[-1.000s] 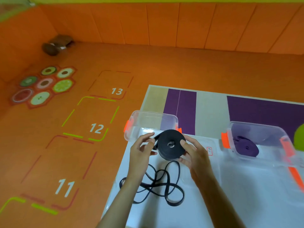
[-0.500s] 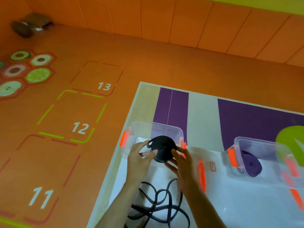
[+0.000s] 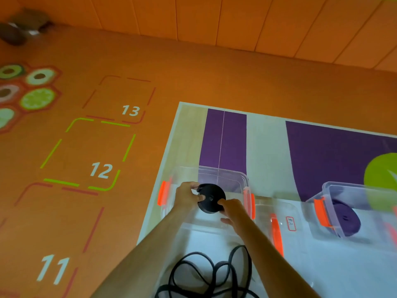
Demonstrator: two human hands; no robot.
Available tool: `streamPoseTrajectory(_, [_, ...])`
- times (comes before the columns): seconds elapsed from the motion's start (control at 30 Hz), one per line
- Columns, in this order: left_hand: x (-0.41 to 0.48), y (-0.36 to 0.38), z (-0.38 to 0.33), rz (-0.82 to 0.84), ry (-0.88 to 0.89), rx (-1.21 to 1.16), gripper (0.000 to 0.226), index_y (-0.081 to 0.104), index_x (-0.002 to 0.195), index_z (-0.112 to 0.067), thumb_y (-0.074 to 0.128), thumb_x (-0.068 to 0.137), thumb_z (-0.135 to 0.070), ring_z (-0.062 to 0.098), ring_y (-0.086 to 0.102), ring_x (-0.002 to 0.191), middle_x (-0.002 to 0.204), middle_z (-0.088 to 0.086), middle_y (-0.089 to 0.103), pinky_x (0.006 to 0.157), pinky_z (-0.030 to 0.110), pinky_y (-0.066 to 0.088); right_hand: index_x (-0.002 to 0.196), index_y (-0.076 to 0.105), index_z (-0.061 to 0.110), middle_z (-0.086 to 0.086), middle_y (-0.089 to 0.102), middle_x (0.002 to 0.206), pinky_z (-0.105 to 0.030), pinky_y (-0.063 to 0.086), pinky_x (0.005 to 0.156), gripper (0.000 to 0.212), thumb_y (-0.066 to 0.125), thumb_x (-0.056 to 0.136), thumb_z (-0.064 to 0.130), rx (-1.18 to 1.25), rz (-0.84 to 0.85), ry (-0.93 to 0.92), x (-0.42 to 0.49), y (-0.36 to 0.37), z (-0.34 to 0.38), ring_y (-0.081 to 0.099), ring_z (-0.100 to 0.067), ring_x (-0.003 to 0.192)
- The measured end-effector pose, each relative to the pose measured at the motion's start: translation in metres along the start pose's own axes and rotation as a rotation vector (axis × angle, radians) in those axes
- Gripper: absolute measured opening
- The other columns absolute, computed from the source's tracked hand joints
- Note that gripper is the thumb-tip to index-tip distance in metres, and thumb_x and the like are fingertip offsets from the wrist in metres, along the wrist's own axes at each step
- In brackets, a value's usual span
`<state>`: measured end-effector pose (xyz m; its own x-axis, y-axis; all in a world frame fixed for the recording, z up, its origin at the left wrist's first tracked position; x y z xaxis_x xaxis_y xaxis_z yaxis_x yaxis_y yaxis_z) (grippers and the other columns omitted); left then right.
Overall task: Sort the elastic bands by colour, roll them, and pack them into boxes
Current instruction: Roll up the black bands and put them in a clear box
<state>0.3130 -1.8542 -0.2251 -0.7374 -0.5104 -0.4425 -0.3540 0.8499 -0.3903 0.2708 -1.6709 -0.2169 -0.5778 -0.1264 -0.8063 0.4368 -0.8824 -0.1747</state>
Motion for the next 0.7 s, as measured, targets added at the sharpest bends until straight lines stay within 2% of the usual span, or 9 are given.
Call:
streamPoseTrajectory(0.07, [0.010, 0.005, 0.009, 0.012, -0.026, 0.004, 0.038, 0.079, 0.111, 0.002, 0.087, 0.075, 0.010, 0.029, 0.069, 0.105, 0.112, 0.019, 0.076, 0.095, 0.040, 0.058, 0.133, 0.050, 0.000, -0.024, 0.059, 0.141, -0.052, 0.052, 0.111, 0.033, 0.062, 0.107, 0.016, -0.045, 0.030, 0.012, 0.012, 0.002, -0.003, 0.060, -0.039, 0.130])
streamPoseTrajectory(0.17, [0.017, 0.007, 0.017, 0.053, -0.103, 0.028, 0.041, 0.076, 0.116, 0.004, 0.084, 0.077, 0.014, 0.035, 0.071, 0.113, 0.118, 0.021, 0.075, 0.096, 0.048, 0.059, 0.145, 0.045, 0.002, -0.021, 0.055, 0.145, -0.053, 0.052, 0.111, 0.046, 0.062, 0.107, 0.019, -0.082, 0.075, 0.040, 0.025, 0.009, -0.009, 0.061, -0.037, 0.130])
streamPoseTrajectory(0.3, [0.028, 0.012, 0.035, 0.059, -0.128, 0.083, 0.039, 0.076, 0.116, 0.005, 0.076, 0.080, 0.019, 0.031, 0.069, 0.109, 0.116, 0.020, 0.075, 0.097, 0.042, 0.058, 0.145, 0.049, -0.001, -0.022, 0.055, 0.146, -0.054, 0.054, 0.108, 0.046, 0.062, 0.107, 0.020, -0.097, 0.111, 0.077, 0.042, 0.015, -0.020, 0.064, -0.037, 0.127])
streamPoseTrajectory(0.4, [0.035, 0.015, 0.042, 0.044, -0.134, 0.122, 0.037, 0.075, 0.112, 0.006, 0.068, 0.080, 0.022, 0.025, 0.064, 0.098, 0.101, 0.010, 0.069, 0.089, 0.039, 0.057, 0.141, 0.050, -0.001, -0.021, 0.059, 0.143, -0.053, 0.056, 0.106, 0.044, 0.062, 0.106, 0.022, -0.100, 0.100, 0.074, 0.049, 0.021, -0.019, 0.066, -0.035, 0.124])
streamPoseTrajectory(0.47, [0.039, 0.016, 0.042, 0.044, -0.162, 0.128, 0.042, 0.071, 0.116, 0.000, 0.067, 0.081, 0.022, 0.025, 0.061, 0.093, 0.098, 0.008, 0.063, 0.084, 0.036, 0.055, 0.142, 0.049, 0.000, -0.020, 0.059, 0.142, -0.051, 0.056, 0.106, 0.045, 0.062, 0.106, 0.023, -0.102, 0.096, 0.081, 0.051, 0.021, -0.021, 0.066, -0.034, 0.125])
streamPoseTrajectory(0.57, [0.042, 0.018, 0.045, 0.098, -0.177, 0.094, 0.045, 0.065, 0.115, -0.008, 0.071, 0.081, 0.022, 0.028, 0.063, 0.091, 0.090, 0.008, 0.064, 0.088, 0.043, 0.058, 0.145, 0.048, 0.000, -0.019, 0.059, 0.145, -0.048, 0.054, 0.108, 0.046, 0.061, 0.107, 0.023, -0.076, 0.095, 0.087, 0.055, 0.017, -0.027, 0.063, -0.033, 0.130])
streamPoseTrajectory(0.7, [0.041, 0.016, 0.051, 0.094, -0.179, 0.064, 0.047, 0.066, 0.120, -0.001, 0.076, 0.080, 0.021, 0.031, 0.067, 0.090, 0.095, 0.016, 0.068, 0.093, 0.048, 0.060, 0.139, 0.052, -0.004, -0.021, 0.065, 0.139, -0.045, 0.054, 0.107, 0.039, 0.059, 0.108, 0.019, -0.060, 0.045, 0.079, 0.056, 0.012, -0.026, 0.065, -0.033, 0.129])
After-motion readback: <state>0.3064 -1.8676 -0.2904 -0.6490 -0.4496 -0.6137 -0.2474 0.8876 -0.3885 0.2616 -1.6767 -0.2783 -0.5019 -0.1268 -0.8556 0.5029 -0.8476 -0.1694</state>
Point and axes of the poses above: each hand's wrist, its own x-axis towards the middle knuckle, its own y-axis out of the palm, z = x × y, the point moved 6 cm from there along x, towards the middle knuckle
